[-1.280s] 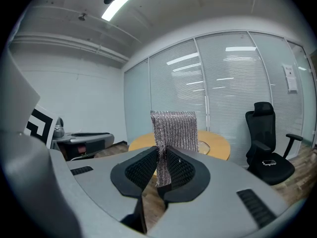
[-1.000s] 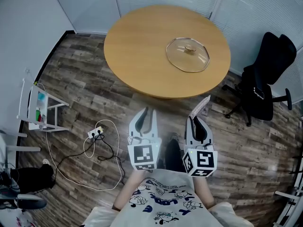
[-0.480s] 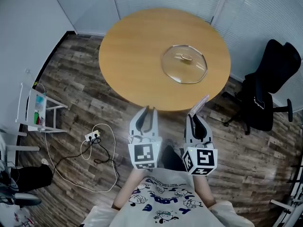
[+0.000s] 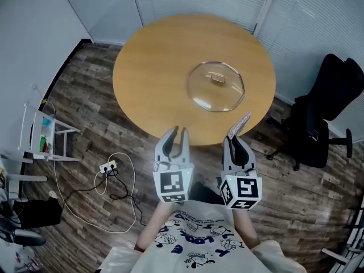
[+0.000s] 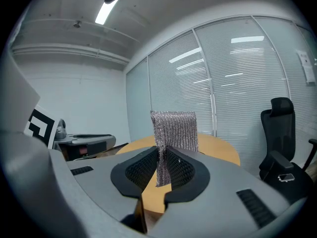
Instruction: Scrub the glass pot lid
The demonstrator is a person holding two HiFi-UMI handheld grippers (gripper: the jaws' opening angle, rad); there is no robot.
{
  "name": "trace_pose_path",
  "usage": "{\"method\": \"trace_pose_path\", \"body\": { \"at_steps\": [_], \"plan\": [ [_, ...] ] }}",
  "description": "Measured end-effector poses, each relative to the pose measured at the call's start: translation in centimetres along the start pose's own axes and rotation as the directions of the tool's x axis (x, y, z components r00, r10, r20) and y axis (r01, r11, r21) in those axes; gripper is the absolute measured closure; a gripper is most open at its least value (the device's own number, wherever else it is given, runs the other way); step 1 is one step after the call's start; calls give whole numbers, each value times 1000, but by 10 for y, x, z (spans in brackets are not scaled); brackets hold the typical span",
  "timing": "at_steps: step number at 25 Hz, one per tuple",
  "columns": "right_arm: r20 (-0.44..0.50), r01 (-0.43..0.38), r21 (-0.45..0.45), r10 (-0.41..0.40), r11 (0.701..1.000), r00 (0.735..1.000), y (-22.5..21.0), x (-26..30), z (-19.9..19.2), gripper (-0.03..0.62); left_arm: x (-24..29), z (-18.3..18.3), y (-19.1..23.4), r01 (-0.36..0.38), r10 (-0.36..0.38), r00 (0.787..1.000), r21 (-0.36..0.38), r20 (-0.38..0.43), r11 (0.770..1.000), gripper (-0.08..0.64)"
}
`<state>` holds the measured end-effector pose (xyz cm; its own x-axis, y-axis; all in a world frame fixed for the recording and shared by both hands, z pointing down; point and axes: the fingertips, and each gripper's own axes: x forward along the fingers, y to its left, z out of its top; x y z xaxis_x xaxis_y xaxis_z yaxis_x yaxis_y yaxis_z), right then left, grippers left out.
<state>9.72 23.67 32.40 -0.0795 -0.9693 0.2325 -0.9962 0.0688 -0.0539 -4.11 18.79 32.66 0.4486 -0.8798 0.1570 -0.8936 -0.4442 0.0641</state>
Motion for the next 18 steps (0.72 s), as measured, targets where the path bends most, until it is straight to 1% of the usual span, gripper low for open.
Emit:
{"method": "trace_pose_path", "body": {
  "at_steps": [10,18],
  "plan": [
    [-6,-19,-3,19,1000,1000,-32,22,1,525,32,-3,-11,-30,30,1000,-27,-9,999,489],
    [-26,-32,3,32,999,999,-41,43,-1,525,48,-12,0,-70,67,996,-56,-54,996,488]
  ]
}}
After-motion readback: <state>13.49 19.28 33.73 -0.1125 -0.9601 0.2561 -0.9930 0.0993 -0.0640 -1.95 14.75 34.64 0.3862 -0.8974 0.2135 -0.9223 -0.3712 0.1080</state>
